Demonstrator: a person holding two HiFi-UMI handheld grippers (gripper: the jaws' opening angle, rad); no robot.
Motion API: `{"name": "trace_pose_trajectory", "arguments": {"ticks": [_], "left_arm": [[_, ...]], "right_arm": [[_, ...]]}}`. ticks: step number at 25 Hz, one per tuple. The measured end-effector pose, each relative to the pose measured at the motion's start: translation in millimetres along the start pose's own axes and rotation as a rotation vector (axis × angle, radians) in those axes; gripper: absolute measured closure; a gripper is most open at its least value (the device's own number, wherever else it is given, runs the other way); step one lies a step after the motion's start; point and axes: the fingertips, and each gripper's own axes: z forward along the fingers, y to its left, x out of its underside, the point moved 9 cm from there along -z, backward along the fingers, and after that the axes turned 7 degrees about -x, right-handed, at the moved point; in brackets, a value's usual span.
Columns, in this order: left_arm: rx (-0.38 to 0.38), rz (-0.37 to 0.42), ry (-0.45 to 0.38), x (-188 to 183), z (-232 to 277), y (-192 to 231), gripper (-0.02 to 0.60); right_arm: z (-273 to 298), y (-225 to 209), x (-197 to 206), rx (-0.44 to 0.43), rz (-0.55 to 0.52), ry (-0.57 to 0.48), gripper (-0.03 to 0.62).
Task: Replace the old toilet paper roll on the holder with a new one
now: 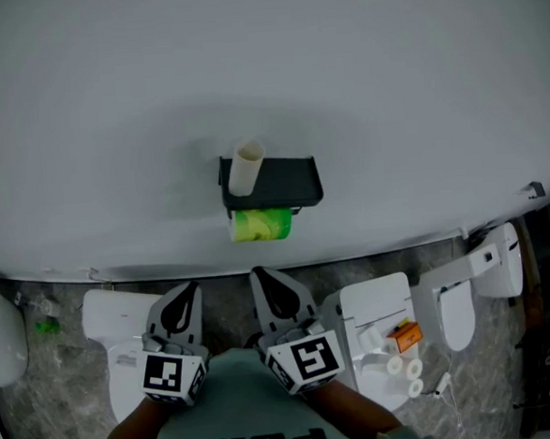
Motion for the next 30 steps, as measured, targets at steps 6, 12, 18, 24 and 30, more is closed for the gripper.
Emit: {"name": "trace_pose_trajectory", "arguments": {"ticks": [6,12,18,24,30], "left_arm": [[-0.05,0.022,0.019,2.9,-1.4,-35.4,0.578],[-0.069,0.028,0.018,4.8,0.7,-114.2,0.578],[-0.119,0.052,0.031,13.6,-18.5,-195.0,0.578],[-0.204,0.032,0.029,27.0,-48.0,-245.3,0.578],[-0.244,0.037,0.028,28.4,-60.7,-278.2,0.578]], "right_arm": [[-24.1,-17.0,-6.4,-0.055,-0.023,-0.064,0.589],[-90.2,-57.1,-9.0,-0.094,-0.057,-0.082,0.589],[-156.7,-82.7,-0.1,-0.171,-0.073,-0.086,0.589],[-198.4,-95.3,13.4,-0.239,-0.044,-0.084,0.589],[-227.1,-104.2,20.5,-0.284,-0.024,-0.074,0.589]]}}
